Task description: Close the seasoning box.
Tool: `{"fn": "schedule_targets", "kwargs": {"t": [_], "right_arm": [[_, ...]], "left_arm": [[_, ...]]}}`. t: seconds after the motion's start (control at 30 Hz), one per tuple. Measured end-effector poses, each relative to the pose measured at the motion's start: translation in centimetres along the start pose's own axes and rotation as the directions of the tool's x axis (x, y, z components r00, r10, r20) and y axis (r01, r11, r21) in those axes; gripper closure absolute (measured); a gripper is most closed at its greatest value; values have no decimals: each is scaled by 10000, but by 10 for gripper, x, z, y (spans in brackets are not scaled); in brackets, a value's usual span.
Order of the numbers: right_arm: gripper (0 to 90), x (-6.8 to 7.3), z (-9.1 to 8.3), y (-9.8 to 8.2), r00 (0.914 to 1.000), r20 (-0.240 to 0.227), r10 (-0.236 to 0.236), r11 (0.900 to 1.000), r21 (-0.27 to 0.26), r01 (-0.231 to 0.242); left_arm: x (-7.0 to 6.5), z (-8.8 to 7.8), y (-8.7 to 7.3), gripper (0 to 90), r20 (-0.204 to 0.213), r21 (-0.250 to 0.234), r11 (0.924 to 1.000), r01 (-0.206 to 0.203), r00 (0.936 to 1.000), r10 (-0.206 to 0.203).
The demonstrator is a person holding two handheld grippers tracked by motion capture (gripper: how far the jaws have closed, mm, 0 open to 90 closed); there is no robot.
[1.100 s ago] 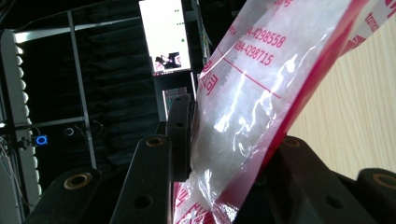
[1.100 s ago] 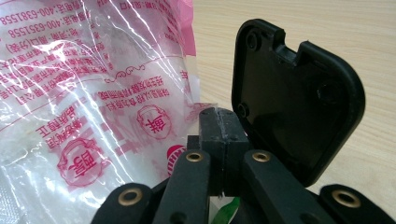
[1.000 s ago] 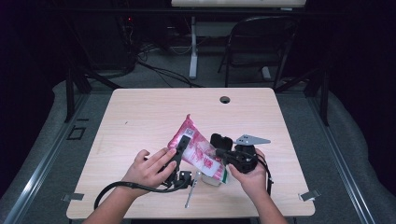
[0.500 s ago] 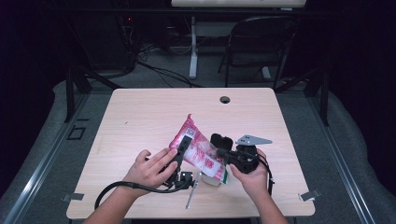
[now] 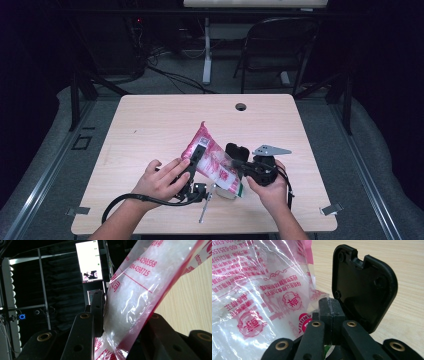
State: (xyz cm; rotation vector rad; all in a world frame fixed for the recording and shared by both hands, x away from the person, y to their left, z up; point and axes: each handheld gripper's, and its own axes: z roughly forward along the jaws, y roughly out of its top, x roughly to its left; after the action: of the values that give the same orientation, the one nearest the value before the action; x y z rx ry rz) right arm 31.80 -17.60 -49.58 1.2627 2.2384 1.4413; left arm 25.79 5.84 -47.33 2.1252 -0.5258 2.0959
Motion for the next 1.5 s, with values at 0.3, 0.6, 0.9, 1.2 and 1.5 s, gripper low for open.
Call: {"fn": "schedule_targets", "kwargs": {"t": [0.3,0.6,0.9,1.2,1.5], "right_arm": [[900,0,-3,0,10000,31,-9,10000,7,9],[900,0,-6,-2,9999,127,6,10000,35,-6],[900,-1,-6,-4,9998,181,36,10000,20,-36],[900,0,-7,-5,9996,247,118,9999,-36,-117],[900,0,-8,-4,9997,231,101,9999,-76,-99]], "left_arm": [[1,0,-2,714,33,24,9998,182,9998,-182],[0,2,-1,709,150,-10,9997,236,9996,-236],[0,4,1,708,213,-94,9996,256,9995,-254],[-1,5,2,702,248,-109,9996,249,9994,-246],[-1,6,1,707,279,-97,9995,297,9992,-294]]}}
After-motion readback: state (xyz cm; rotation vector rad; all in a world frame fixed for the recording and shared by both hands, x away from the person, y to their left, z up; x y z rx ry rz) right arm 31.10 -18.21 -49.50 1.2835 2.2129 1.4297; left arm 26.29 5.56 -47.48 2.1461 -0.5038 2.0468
